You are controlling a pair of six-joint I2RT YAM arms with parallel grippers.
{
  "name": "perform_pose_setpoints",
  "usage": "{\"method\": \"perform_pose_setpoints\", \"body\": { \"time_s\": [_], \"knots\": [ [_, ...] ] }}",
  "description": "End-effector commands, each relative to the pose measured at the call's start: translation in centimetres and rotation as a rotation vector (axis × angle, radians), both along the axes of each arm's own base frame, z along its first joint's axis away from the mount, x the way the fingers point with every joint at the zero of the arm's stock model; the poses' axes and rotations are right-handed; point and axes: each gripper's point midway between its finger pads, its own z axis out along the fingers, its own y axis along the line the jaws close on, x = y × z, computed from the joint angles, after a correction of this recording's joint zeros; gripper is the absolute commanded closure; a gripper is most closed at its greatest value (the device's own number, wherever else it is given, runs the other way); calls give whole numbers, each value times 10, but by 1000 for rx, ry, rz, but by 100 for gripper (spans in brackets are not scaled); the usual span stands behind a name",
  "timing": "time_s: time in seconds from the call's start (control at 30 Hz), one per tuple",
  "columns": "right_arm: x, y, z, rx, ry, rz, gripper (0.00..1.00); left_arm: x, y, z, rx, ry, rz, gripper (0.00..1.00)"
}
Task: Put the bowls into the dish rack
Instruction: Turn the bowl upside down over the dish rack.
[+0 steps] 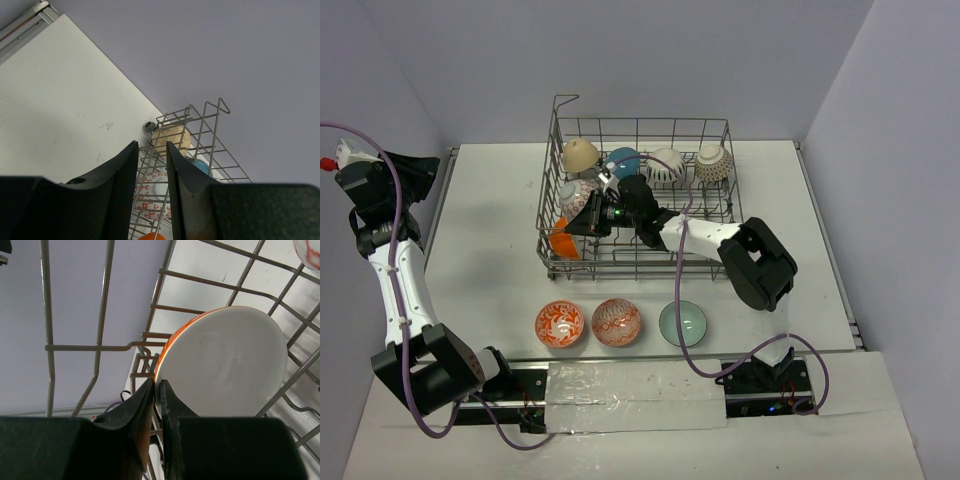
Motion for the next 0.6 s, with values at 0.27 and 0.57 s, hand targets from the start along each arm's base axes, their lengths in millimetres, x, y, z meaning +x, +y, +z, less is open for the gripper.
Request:
{"method": "perform_pose_setpoints", "body": {
  "time_s": [0.27,0.57],
  "knots": [
    [5,-2,4,-37,-72,-15,73,5,-3,5,-1,-26,-24,65],
    [8,-9,0,-87,-91,-40,59,4,-3,5,6,-26,-22,65]
  ]
}}
